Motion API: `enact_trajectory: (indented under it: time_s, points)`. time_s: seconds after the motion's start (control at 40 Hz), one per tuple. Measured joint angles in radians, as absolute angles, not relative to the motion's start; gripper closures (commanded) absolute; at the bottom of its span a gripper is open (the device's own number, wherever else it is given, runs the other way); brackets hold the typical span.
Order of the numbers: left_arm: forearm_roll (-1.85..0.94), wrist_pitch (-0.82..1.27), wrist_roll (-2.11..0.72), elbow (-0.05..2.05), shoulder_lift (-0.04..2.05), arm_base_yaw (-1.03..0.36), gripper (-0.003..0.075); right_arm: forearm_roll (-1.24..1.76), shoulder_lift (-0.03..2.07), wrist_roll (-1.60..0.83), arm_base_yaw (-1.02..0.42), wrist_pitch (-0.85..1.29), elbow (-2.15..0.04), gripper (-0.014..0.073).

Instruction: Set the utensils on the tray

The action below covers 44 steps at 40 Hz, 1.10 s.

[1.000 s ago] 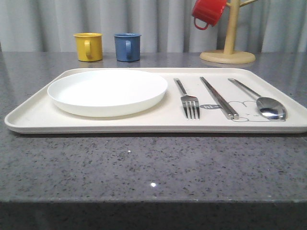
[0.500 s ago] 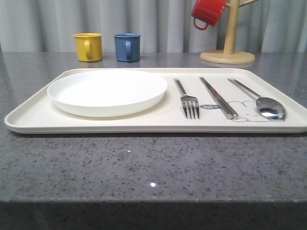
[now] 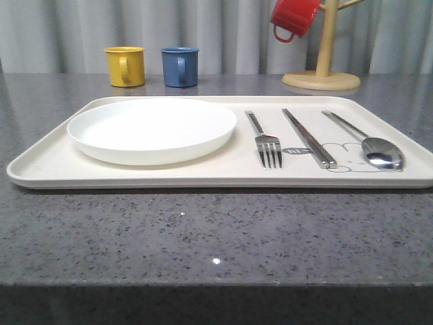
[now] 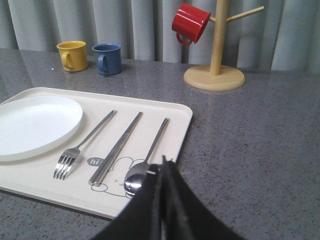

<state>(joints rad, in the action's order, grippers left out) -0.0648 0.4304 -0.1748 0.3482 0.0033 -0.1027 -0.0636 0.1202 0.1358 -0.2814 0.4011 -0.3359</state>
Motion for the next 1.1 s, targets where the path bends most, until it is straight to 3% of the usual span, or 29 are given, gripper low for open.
enact_trajectory:
  time_s: [0.65,1.1]
  points:
    - [-0.065,0.425,-0.175,0.340,0.001,-0.103,0.0738,-0.064,0.120,0.136,-0.281,0.401,-0.336,0.0662]
    - [-0.063,0.290,-0.175,0.069,-0.007,-0.023,0.0738,-0.064,0.120,0.136,-0.281,0.401,-0.336,0.0662]
